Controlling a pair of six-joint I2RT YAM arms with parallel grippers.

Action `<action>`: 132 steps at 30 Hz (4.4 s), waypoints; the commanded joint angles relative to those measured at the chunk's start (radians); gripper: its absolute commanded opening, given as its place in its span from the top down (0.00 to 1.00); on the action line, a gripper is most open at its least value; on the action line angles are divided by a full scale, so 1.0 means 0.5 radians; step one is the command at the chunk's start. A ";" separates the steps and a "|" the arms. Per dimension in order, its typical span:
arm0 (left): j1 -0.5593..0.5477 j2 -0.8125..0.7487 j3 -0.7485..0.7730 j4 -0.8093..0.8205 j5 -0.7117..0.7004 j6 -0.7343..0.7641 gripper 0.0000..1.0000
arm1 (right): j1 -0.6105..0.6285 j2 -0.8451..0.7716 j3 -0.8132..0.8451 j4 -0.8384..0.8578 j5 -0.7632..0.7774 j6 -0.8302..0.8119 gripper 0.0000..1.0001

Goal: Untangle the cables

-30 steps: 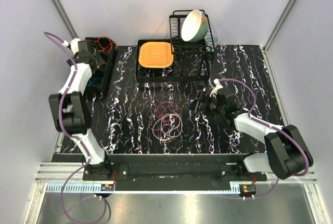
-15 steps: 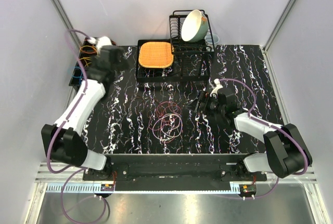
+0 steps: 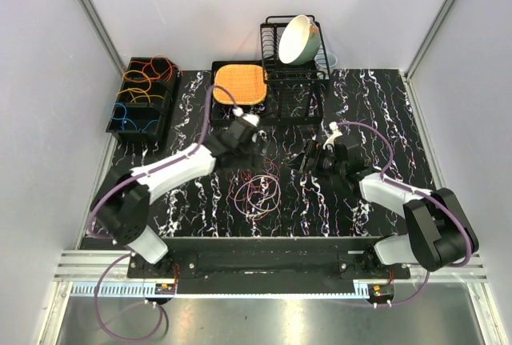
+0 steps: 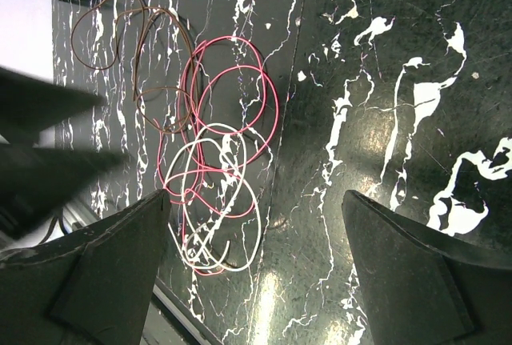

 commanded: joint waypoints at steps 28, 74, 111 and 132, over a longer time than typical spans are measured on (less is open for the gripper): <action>-0.274 -0.197 1.848 -0.719 -0.150 0.412 1.00 | -0.029 0.028 0.030 0.085 -0.057 0.002 0.07; -0.213 -0.811 0.812 -0.318 1.216 0.136 1.00 | -0.039 -0.666 0.803 0.223 -1.520 0.330 0.15; -0.697 -0.789 0.606 -0.106 -0.324 0.213 0.08 | 0.109 -0.549 1.533 -0.799 -0.517 -0.225 1.00; -0.980 -0.212 1.033 -0.195 -0.978 0.231 0.43 | 0.109 -0.601 1.490 -0.851 -0.498 -0.271 1.00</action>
